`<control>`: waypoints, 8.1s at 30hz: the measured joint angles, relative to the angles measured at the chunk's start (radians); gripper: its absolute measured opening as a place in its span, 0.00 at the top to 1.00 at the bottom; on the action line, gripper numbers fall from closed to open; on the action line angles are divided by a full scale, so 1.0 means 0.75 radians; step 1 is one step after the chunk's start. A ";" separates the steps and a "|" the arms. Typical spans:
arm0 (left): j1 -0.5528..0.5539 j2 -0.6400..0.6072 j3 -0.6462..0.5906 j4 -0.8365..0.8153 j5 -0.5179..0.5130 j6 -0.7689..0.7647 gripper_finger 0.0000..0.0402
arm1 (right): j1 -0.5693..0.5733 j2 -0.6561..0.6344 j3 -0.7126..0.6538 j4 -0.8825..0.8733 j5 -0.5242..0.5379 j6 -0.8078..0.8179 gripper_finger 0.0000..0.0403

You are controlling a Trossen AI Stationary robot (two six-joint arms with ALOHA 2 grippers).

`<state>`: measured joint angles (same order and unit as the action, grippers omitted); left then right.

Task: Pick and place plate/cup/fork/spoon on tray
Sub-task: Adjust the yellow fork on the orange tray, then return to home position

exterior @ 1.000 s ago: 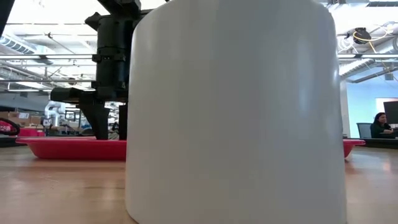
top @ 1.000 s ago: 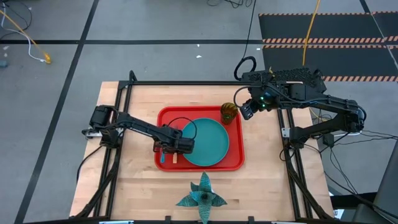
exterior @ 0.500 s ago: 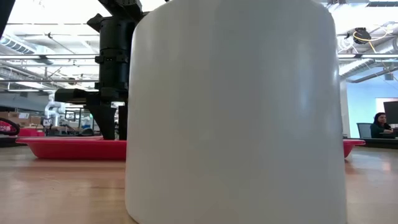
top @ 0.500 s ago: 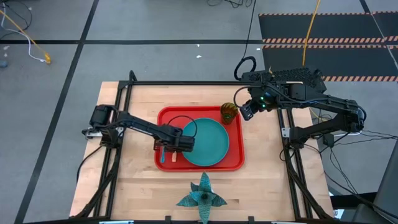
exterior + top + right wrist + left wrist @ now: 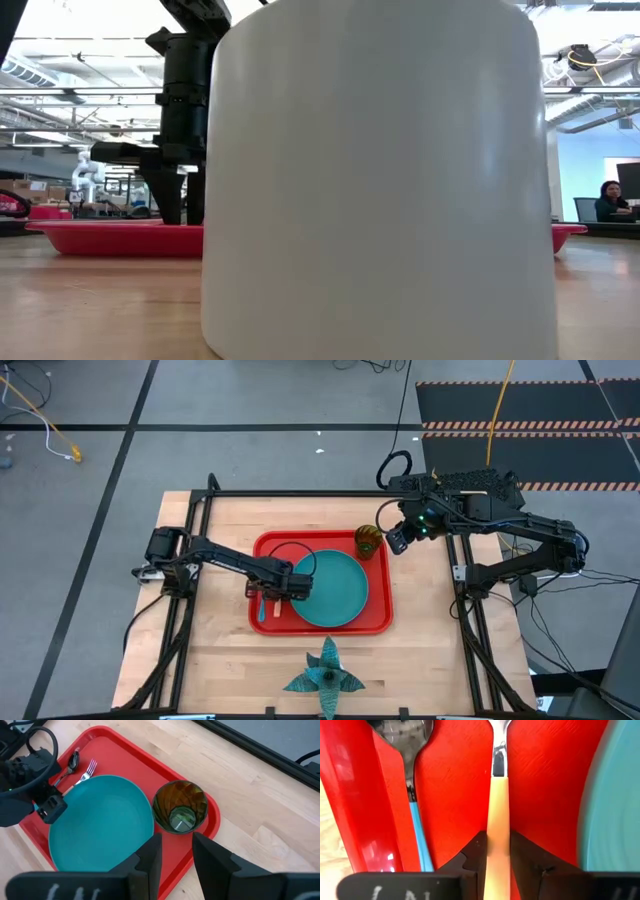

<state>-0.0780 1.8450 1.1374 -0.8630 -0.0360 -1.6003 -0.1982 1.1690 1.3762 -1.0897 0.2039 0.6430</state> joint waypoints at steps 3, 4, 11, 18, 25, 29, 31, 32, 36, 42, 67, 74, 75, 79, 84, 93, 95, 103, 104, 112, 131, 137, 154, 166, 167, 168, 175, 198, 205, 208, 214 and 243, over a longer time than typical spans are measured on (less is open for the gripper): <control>-0.003 0.000 0.000 0.001 0.027 -0.001 0.79 | 0.000 0.000 0.000 0.000 0.001 0.000 0.75; -0.006 0.001 0.000 0.001 0.032 -0.008 0.79 | 0.000 0.000 0.000 0.000 0.001 0.000 0.75; -0.030 0.001 0.000 0.001 0.038 -0.069 0.78 | 0.000 0.000 0.000 0.000 0.002 0.000 0.75; -0.030 0.002 0.000 0.001 0.033 -0.071 0.78 | 0.000 0.000 0.000 -0.001 0.002 0.000 0.75; -0.030 0.002 0.000 0.001 0.018 -0.071 0.78 | 0.000 0.000 0.000 -0.001 0.001 0.000 0.75; -0.024 0.002 0.000 0.001 0.015 -0.071 0.78 | 0.000 0.000 0.000 -0.001 0.001 0.000 0.75; -0.021 0.002 0.000 0.000 0.013 -0.071 0.77 | 0.000 0.000 0.000 -0.001 0.001 0.000 0.75; -0.021 0.002 0.000 0.000 0.012 -0.071 0.77 | 0.000 0.000 0.000 -0.001 0.001 0.000 0.75; -0.021 0.002 0.000 0.000 0.012 -0.071 0.76 | 0.000 0.000 0.000 -0.001 -0.003 0.000 0.75; -0.021 0.002 0.000 0.001 0.011 -0.071 0.69 | 0.000 0.000 0.000 -0.001 -0.035 -0.001 0.75; -0.016 -0.102 -0.001 -0.010 -0.022 -0.023 0.55 | 0.000 0.000 0.000 0.001 -0.032 -0.001 0.75; -0.010 -0.226 -0.001 -0.016 -0.042 0.000 0.55 | 0.000 0.000 0.000 0.005 -0.027 -0.001 0.75; -0.006 -0.255 -0.001 -0.018 -0.061 0.009 0.55 | 0.000 0.000 0.000 0.007 -0.026 -0.001 0.75; 0.028 -0.399 -0.001 0.002 -0.168 0.059 0.55 | -0.001 -0.002 -0.031 0.053 -0.025 0.000 0.75; 0.069 -0.606 0.039 0.004 -0.364 0.196 0.55 | 0.004 -0.001 -0.089 0.061 -0.033 0.057 0.75; 0.079 -0.846 0.097 -0.144 -0.606 0.341 0.55 | 0.005 -0.006 -0.195 -0.018 -0.099 0.215 0.75; 0.079 -0.867 0.096 -0.256 -0.607 0.301 0.55 | 0.004 -0.007 -0.250 -0.040 -0.098 0.308 0.75; 0.075 -0.877 0.095 -0.622 -0.526 0.214 0.55 | 0.039 -0.024 -0.505 -0.052 -0.136 0.710 0.75; 0.075 -0.877 0.095 -0.667 -0.522 0.195 0.55 | 0.048 -0.026 -0.528 -0.052 -0.136 0.751 0.75; 0.135 -0.880 0.093 -0.951 -0.546 0.193 0.55 | 0.167 -0.026 -0.592 -0.027 -0.054 1.099 0.75; 0.456 -1.084 -0.326 -0.725 -0.271 0.517 0.55 | 0.296 -0.007 -0.667 0.238 0.079 1.332 0.75; 0.479 -1.092 -0.453 -0.692 -0.165 0.523 0.55 | 0.318 -0.006 -0.750 0.322 0.037 1.437 0.75; 0.519 -1.092 -0.484 -0.659 -0.156 0.600 0.55 | 0.319 -0.007 -0.763 0.302 0.039 1.425 0.75; 0.567 -1.092 -0.484 -0.657 -0.150 0.648 0.55 | 0.319 -0.007 -0.763 0.157 -0.023 1.434 0.75; 0.567 -1.092 -0.484 -0.656 -0.150 0.655 0.55 | 0.319 -0.007 -0.763 0.148 -0.033 1.435 0.75; 0.567 -1.092 -0.484 -0.656 -0.149 0.658 0.55 | 0.319 -0.007 -0.763 0.147 -0.035 1.436 0.75; 0.566 -1.092 -0.484 -0.634 -0.099 0.688 0.55 | 0.319 -0.007 -0.763 0.150 -0.061 1.452 0.75; 0.534 -1.543 -0.230 -0.196 -0.156 1.056 0.55 | 0.320 -0.147 -0.666 0.151 -0.052 1.023 0.75; 0.478 -1.635 0.092 0.076 -0.162 1.643 0.55 | 0.319 -0.345 -0.450 0.409 0.036 0.375 0.75; 0.456 -1.635 0.157 0.104 -0.152 1.808 0.55 | 0.320 -0.425 -0.437 0.632 -0.036 -0.040 0.75; 0.447 -1.667 0.098 0.002 -0.152 1.838 0.58 | 0.320 -0.543 -0.469 0.778 -0.068 -0.439 0.75; 0.265 -2.184 -0.888 0.512 -0.043 1.403 0.99 | 0.486 -1.136 -1.467 1.609 0.075 -0.041 0.75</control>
<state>0.1209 0.2073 0.4717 -0.4791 -0.0684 -0.5480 0.1665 0.3170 0.2757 0.1171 0.2604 0.6122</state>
